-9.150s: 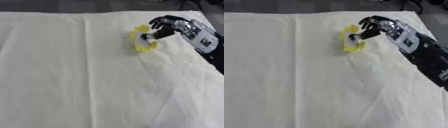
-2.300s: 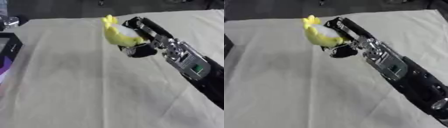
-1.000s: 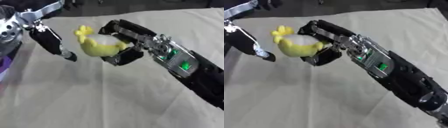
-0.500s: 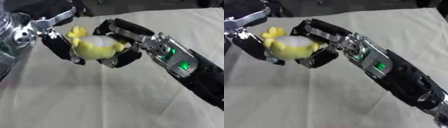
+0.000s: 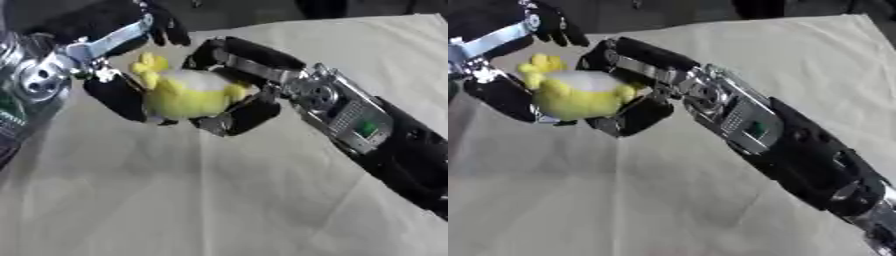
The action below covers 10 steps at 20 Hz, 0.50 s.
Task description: Pick up the objects with one hand, pass them to the other hand, and then place them into the box on the other side of the table.
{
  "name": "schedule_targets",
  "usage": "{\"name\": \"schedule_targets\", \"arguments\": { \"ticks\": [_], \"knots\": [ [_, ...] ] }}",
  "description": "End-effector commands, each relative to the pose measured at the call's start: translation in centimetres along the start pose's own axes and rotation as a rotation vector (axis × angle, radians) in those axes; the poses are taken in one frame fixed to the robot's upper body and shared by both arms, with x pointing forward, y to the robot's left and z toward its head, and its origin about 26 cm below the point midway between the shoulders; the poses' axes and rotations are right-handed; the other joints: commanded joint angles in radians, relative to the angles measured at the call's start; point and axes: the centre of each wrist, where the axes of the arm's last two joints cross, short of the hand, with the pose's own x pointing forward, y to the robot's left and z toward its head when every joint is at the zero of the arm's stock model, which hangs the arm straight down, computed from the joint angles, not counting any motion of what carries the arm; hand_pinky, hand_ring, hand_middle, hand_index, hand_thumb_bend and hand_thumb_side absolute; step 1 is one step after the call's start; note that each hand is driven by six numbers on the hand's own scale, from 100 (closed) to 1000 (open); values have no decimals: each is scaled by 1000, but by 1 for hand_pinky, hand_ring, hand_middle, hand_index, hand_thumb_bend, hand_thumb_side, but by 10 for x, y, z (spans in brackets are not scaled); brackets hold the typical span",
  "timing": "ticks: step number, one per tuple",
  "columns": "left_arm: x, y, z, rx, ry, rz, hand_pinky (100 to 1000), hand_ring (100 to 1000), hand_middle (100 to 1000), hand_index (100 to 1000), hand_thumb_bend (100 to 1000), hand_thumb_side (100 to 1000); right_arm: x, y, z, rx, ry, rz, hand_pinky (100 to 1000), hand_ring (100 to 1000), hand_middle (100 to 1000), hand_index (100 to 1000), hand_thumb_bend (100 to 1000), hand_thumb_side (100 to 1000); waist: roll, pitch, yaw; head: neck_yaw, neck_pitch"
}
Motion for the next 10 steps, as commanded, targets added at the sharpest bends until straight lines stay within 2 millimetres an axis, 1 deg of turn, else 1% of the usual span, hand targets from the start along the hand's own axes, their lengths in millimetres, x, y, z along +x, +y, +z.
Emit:
{"name": "schedule_targets", "arguments": {
  "ticks": [1, 5, 10],
  "knots": [
    [2, 19, 14, 55, -7, -21, 778, 734, 704, 781, 722, 129, 3, -8, 7, -16, 31, 40, 772, 517, 402, 559, 100, 100, 8, -9, 0, -6, -4],
    [3, 24, 26, 60, 16, -27, 777, 737, 712, 786, 730, 145, 0, -7, 11, -27, 73, 50, 766, 512, 399, 555, 100, 100, 8, -8, 1, -9, -3],
    [7, 26, 32, 60, 20, -12, 772, 732, 705, 781, 713, 148, 1, -6, 12, -31, 82, 42, 763, 510, 398, 554, 100, 100, 5, -6, 1, -13, -5]
  ]
}}
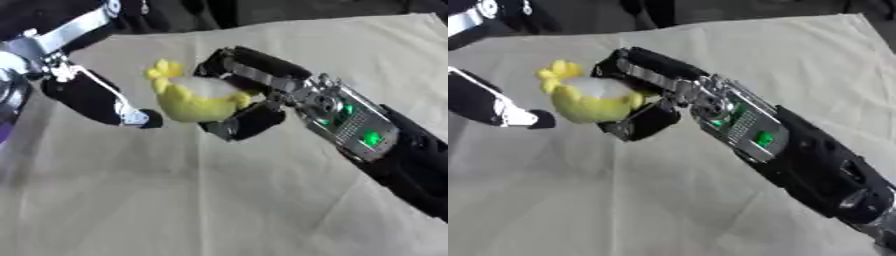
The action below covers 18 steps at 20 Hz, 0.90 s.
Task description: Pick up the objects with one hand, pass them to the other hand, and then place them into the box on the other side of the table.
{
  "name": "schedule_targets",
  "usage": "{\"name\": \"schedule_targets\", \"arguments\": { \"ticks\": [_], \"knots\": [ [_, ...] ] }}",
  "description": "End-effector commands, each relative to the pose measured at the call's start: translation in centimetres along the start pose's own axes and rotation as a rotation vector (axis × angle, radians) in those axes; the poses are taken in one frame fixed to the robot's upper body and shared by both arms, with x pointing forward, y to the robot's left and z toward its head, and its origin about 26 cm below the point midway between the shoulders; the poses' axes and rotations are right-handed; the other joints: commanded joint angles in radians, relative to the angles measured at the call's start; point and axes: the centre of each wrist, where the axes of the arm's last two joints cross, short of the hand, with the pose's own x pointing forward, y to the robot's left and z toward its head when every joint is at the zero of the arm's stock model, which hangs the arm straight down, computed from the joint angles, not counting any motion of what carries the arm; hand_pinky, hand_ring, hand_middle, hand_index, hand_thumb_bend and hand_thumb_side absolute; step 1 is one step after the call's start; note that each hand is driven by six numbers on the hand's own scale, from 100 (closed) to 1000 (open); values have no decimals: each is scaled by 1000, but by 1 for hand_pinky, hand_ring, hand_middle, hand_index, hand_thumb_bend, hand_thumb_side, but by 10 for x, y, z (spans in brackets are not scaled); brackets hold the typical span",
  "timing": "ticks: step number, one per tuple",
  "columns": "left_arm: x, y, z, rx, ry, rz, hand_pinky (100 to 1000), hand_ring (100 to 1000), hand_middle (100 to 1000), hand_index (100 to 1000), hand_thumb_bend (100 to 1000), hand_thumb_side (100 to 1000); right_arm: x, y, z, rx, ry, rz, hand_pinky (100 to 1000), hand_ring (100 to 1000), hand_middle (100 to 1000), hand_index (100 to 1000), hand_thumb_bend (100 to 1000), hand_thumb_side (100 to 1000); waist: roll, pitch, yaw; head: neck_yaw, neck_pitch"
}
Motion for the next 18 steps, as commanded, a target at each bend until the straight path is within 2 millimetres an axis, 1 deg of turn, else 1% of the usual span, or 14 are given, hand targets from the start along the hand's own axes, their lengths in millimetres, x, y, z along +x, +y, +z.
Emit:
{"name": "schedule_targets", "arguments": {
  "ticks": [1, 4, 8, 12, 18],
  "knots": [
    [0, 12, 8, 27, 9, -5, 772, 731, 703, 780, 707, 153, 4, -8, 3, -17, 0, 29, 762, 510, 397, 553, 100, 100, 5, -6, 1, -4, -4],
    [0, 11, 8, 16, 8, 14, 772, 730, 698, 778, 699, 159, 4, -8, 3, -19, 4, 26, 762, 510, 397, 553, 100, 100, 4, -4, 0, -6, 0],
    [-1, 8, 4, -15, 0, 46, 771, 732, 704, 773, 663, 172, 4, -8, 2, -21, 7, 18, 759, 513, 399, 555, 100, 100, 4, -2, 0, -9, 6],
    [-1, 7, -1, -34, -25, 61, 769, 735, 713, 772, 650, 164, 6, -9, 1, -25, 12, 12, 757, 521, 403, 561, 100, 100, 3, 0, 1, -12, 9],
    [0, 2, -9, -63, -53, 78, 761, 730, 714, 753, 572, 139, 9, -11, -2, -44, 17, -1, 757, 523, 406, 565, 100, 100, 3, 1, 0, -14, 14]
  ]
}}
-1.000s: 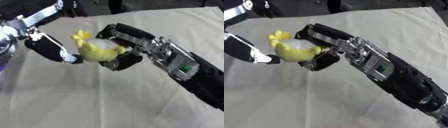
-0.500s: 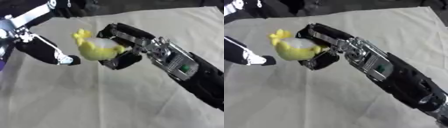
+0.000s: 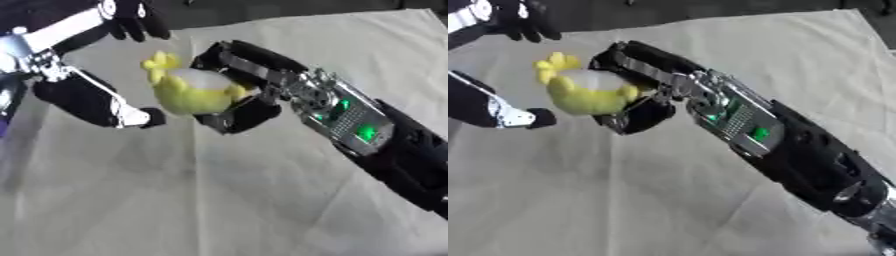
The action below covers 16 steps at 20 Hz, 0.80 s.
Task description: Pick up the objects with one hand, pass them to the other hand, and then place them into the box on the other side of the table.
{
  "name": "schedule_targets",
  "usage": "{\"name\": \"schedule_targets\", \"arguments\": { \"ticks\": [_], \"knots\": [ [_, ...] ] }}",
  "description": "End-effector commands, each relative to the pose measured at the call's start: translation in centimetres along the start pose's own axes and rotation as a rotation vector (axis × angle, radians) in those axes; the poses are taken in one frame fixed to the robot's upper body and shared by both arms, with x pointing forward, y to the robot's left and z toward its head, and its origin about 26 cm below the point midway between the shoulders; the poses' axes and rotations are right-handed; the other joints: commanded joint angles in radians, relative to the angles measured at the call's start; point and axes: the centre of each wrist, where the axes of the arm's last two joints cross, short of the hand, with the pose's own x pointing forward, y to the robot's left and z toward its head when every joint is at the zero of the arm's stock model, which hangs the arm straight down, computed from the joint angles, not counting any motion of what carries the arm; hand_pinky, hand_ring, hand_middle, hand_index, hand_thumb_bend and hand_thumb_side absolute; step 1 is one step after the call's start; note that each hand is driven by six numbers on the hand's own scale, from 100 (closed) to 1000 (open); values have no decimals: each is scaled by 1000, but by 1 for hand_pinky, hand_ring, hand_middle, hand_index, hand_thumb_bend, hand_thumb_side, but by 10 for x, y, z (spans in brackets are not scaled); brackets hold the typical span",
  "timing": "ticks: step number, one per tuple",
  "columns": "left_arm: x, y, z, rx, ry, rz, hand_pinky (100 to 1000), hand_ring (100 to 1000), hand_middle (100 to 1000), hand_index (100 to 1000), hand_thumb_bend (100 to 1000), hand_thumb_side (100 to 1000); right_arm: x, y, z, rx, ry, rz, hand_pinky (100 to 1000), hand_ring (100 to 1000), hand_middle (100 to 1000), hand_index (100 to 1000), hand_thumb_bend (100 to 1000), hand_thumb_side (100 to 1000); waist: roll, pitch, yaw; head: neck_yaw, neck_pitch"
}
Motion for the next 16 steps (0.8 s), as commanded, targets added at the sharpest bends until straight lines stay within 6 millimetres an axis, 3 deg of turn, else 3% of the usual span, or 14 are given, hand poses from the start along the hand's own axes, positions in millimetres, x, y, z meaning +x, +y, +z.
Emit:
{"name": "schedule_targets", "arguments": {
  "ticks": [1, 9, 16],
  "knots": [
    [0, 6, -2, 2, -18, -4, 761, 730, 716, 753, 563, 130, 8, -9, 0, -25, -17, 13, 757, 523, 406, 565, 100, 100, 3, 0, 0, -4, 5],
    [-3, 3, -7, -17, -56, 29, 749, 724, 721, 752, 525, 114, 8, -9, -1, -14, 2, -6, 752, 520, 403, 563, 100, 100, 2, 5, -2, -10, 4],
    [-2, 0, -13, -14, -82, 49, 739, 709, 695, 748, 419, 105, 5, -8, -3, 7, 12, -27, 760, 521, 402, 561, 100, 100, 2, 8, -2, -18, 4]
  ]
}}
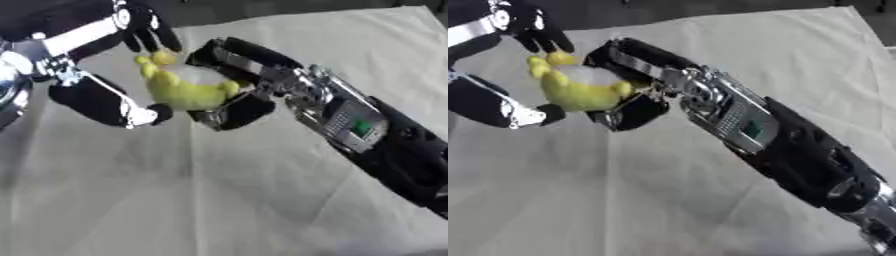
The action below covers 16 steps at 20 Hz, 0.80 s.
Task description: Pick up the objects with one hand, pass them to the other hand, and then place them into the box on the other side of the table.
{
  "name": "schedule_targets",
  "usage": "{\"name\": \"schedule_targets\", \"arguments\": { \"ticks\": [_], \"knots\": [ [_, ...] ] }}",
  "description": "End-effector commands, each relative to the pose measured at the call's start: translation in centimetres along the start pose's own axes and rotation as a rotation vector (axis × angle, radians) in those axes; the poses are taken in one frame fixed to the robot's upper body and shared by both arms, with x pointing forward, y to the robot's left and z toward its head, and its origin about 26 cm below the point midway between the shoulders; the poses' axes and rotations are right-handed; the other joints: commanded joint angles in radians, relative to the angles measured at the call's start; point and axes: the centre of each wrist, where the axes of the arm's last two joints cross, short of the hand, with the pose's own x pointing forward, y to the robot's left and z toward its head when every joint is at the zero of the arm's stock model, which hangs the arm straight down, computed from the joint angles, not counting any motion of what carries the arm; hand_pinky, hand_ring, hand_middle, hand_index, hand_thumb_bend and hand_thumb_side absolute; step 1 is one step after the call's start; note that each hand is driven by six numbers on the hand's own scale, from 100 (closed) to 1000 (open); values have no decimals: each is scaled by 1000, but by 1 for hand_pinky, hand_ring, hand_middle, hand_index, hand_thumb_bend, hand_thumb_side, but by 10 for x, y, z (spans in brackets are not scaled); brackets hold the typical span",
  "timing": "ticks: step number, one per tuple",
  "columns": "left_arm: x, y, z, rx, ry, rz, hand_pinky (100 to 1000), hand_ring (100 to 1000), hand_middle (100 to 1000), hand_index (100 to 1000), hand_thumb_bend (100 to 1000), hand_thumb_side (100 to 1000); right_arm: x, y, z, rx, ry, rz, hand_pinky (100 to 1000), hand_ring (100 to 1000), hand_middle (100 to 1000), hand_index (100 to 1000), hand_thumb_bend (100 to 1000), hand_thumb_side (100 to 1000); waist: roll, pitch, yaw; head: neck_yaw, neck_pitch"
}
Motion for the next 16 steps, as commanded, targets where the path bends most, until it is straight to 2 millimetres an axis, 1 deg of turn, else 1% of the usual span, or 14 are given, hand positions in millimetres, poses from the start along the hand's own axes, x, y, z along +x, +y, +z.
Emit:
{"name": "schedule_targets", "arguments": {
  "ticks": [1, 5, 9, 10, 12, 16],
  "knots": [
    [3, 8, -1, 26, -13, -9, 738, 708, 694, 748, 417, 108, 3, -8, 0, -11, -14, 10, 759, 523, 402, 561, 100, 100, 2, 5, -1, -4, -5],
    [3, 5, -5, 28, -13, 0, 734, 701, 687, 747, 398, 107, 3, -8, -1, -7, -17, 8, 760, 523, 401, 563, 100, 100, 2, 8, -2, -3, -8],
    [1, 3, -8, 24, -9, 10, 730, 683, 659, 736, 355, 105, 1, -8, -1, -6, -16, 10, 760, 523, 401, 564, 100, 100, 2, 10, -4, -1, -8],
    [0, 3, -9, 20, -5, 12, 726, 672, 643, 723, 332, 102, 1, -8, -1, -6, -16, 8, 757, 522, 400, 563, 100, 100, 3, 10, -4, 0, -9],
    [-1, 1, -11, 12, 10, 9, 726, 672, 642, 721, 329, 100, 1, -8, -1, -9, -20, 5, 757, 521, 400, 564, 100, 100, 4, 10, -4, 3, -11],
    [-5, -1, -14, -14, 44, -13, 731, 684, 662, 725, 366, 100, 2, -10, 0, -19, -27, 7, 759, 519, 399, 564, 100, 100, 4, 9, -5, 9, -15]
  ]
}}
